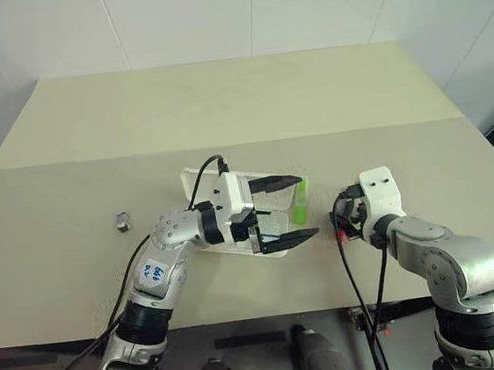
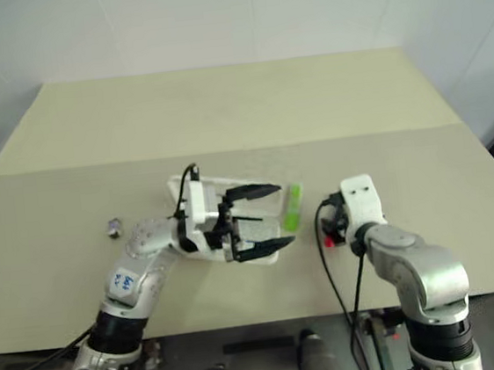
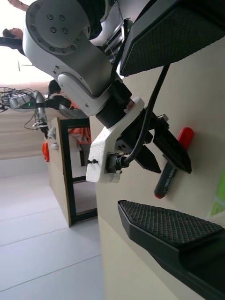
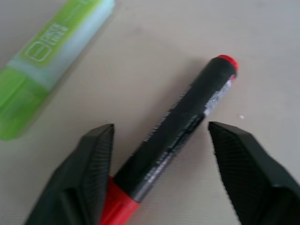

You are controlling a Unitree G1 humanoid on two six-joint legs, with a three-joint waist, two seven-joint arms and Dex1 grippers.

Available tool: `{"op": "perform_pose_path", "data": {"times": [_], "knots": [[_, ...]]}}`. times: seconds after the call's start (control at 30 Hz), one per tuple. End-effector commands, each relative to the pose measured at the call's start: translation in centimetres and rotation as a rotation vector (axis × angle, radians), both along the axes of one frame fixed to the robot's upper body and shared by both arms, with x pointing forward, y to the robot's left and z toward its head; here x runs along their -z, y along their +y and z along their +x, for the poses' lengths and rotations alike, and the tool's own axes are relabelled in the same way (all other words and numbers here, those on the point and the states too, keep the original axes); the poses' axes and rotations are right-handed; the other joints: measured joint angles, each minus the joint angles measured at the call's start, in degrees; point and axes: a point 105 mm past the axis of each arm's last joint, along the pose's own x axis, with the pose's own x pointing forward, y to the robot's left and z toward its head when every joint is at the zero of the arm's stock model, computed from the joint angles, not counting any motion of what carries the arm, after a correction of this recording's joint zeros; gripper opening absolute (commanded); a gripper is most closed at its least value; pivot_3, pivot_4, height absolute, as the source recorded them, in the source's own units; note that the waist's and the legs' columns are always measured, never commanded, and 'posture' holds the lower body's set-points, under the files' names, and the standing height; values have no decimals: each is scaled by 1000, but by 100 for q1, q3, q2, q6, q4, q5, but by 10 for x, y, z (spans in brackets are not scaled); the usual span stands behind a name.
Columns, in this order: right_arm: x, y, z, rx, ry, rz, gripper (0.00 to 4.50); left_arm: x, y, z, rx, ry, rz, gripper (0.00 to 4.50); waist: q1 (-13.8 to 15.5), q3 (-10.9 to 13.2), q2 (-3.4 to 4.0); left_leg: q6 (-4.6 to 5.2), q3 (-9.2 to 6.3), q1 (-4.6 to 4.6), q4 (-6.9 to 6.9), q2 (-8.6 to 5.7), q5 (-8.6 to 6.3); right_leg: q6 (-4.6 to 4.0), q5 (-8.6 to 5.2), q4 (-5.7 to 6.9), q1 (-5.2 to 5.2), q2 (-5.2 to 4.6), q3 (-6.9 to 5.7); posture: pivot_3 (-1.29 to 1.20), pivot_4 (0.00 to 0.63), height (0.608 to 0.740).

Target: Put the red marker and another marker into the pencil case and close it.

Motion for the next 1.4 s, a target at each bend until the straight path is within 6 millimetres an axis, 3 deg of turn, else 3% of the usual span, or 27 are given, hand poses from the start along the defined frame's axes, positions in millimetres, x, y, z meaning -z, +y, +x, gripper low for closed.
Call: {"op": "perform_pose_path", "data": {"times": [0.03, 0.2, 0.33, 0.47, 0.57, 0.67, 0.77, 1.03, 1.2, 1.4], "knots": [[6, -11, -2, 40, 43, -41, 2185, -5, -1, -5, 11, -24, 2, 4500, -2, 0, 0, 0, 0, -1, 1, 0, 0, 2, 1, -4, 0, -1, 0, 0, 150, 740], [7, -17, -2, 68, 57, -47, 567, -8, -1, -2, 3, -31, -9, 4500, 9, 0, -1, 0, 0, -1, 0, -2, 0, 5, 3, -13, 0, -4, -1, 0, 150, 740], [-4, -21, 2, 62, -5, -58, 566, -10, -1, -1, 0, -34, -17, 4500, 7, 0, -1, 0, 0, -2, 0, -2, 0, 5, 3, -13, 0, -4, -1, 0, 150, 740], [-20, -39, 7, 91, -78, -91, 566, -11, 1, 1, -5, -36, -18, 4500, -15, 0, -1, 0, 1, -3, -1, -2, 0, 8, 4, -21, -1, -4, 0, 0, 150, 740], [-45, -44, 13, 75, -207, -82, 566, -13, 4, 6, -18, -44, -17, 4500, -39, 0, 0, 1, 3, -4, -16, -2, -1, 7, 4, -19, -5, -2, 0, 0, 150, 740], [-83, -41, 17, 13, -446, -78, 566, -15, 7, 12, -34, -52, -15, 4500, -59, 2, 2, 3, 4, -5, -20, -2, -1, 7, 3, -18, -5, 0, 1, 0, 150, 740], [-100, -31, 17, -99, -565, -124, 566, -18, 11, 14, -24, -72, -34, 4500, -60, 2, 3, 2, 5, -4, -17, -2, -1, 8, 3, -19, -5, 0, 2, 0, 150, 740], [-135, 7, -1, -312, -731, 4, 566, -23, 27, 23, -30, -106, -40, 4500, -37, 3, 3, 2, 2, -4, -17, -2, -1, 8, 3, -18, -6, 0, 2, 0, 150, 740], [-131, 44, -24, -566, -681, 68, 566, -24, 42, 27, -37, -105, -22, 4500, -33, 3, 4, 2, 2, -2, -19, -2, -1, 7, 3, -15, -6, 0, 2, 0, 150, 740], [-120, 65, -45, -786, -574, 65, 566, -22, 54, 26, -37, -104, 10, 4500, -24, 4, 5, 2, 1, -2, -16, -2, -1, 7, 3, -17, -6, 0, 1, 0, 150, 740]]}}
